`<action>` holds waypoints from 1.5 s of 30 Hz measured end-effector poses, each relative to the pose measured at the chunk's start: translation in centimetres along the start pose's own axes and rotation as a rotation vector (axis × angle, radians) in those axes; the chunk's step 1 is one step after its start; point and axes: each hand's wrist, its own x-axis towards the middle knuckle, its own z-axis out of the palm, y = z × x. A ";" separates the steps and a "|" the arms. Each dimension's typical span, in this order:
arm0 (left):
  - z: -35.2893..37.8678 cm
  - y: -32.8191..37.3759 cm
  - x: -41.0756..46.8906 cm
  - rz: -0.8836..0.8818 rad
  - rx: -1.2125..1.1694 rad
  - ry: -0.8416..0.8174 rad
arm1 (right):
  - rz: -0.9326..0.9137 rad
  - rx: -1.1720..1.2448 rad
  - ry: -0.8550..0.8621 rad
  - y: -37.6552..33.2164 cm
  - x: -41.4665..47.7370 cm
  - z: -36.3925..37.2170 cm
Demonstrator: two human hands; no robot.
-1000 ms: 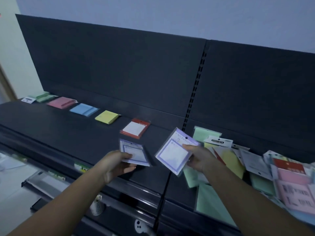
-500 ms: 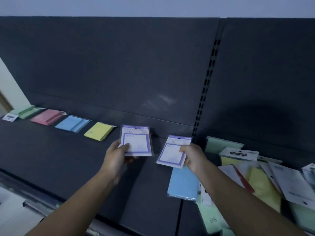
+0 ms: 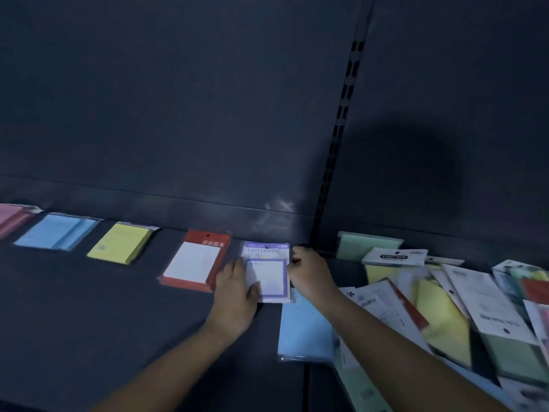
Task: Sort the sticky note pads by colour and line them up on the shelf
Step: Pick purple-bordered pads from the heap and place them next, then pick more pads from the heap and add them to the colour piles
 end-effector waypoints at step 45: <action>4.8 10.2 -0.7 0.141 -0.609 -0.379 | 0.744 0.405 0.696 9.2 -20.1 -11.7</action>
